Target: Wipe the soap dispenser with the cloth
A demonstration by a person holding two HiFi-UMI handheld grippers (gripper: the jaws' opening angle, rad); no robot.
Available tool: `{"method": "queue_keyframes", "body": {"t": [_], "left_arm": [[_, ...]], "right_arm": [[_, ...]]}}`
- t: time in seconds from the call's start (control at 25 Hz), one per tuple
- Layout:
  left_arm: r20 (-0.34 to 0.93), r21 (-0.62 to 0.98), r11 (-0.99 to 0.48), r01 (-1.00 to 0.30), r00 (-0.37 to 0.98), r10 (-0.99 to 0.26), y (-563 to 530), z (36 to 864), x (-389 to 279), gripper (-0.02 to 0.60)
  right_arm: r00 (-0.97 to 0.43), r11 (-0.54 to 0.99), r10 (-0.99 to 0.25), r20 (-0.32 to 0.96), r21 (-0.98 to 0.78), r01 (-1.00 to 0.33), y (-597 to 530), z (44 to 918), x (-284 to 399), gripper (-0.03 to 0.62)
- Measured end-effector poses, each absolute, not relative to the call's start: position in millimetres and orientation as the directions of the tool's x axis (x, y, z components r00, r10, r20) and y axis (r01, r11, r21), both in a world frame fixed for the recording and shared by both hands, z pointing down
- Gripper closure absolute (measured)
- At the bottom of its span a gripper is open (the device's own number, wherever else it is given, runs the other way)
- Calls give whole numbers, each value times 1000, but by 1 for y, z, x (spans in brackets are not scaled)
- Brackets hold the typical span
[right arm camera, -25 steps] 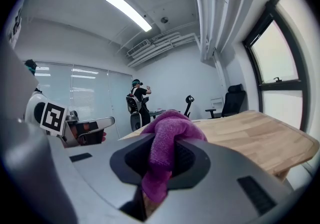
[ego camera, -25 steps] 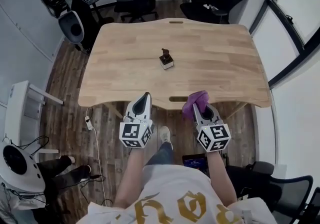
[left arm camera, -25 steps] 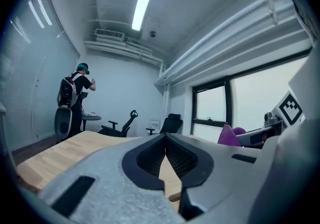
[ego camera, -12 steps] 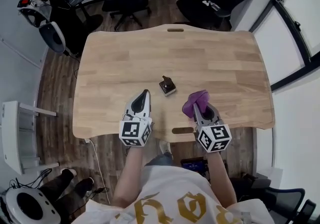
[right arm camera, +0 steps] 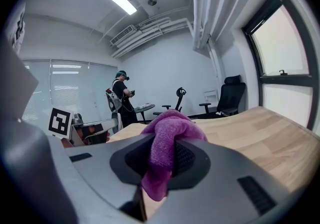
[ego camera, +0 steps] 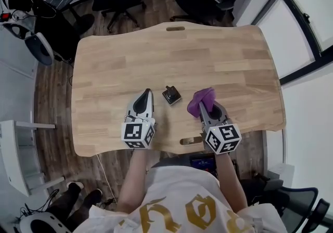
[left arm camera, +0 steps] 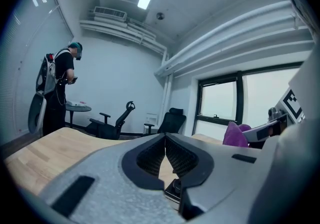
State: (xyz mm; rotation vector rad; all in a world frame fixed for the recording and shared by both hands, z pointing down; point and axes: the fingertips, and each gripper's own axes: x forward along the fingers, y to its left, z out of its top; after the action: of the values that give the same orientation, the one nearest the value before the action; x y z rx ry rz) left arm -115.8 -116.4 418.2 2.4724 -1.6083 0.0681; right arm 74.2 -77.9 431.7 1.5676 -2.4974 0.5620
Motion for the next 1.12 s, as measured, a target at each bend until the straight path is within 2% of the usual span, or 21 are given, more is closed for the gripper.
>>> {"method": "queue_keyframes", "body": {"t": [0.32, 0.52, 0.96, 1.0, 1.08, 1.12], "left_arm": [[153, 143, -385, -912, 405, -902, -138, 426, -117, 572], [164, 96, -418, -903, 429, -888, -145, 426, -104, 572], [234, 137, -424, -895, 445, -864, -131, 462, -107, 569], [247, 148, -429, -891, 454, -856, -127, 469, -107, 555], [279, 152, -448, -881, 473, -836, -123, 482, -106, 469], [292, 151, -459, -875, 483, -825, -122, 488, -104, 460]], "right_arm": [[-442, 377, -848, 293, -252, -891, -98, 433, 78, 533], [-441, 370, -848, 293, -268, -889, -102, 436, 85, 533], [-480, 394, -803, 353, -291, -872, -103, 470, 81, 533], [-486, 397, -796, 361, -295, -869, -102, 475, 78, 533], [-500, 408, -782, 372, -300, -862, -101, 482, 73, 533], [-505, 414, -776, 377, -300, -860, -101, 485, 71, 533]]}}
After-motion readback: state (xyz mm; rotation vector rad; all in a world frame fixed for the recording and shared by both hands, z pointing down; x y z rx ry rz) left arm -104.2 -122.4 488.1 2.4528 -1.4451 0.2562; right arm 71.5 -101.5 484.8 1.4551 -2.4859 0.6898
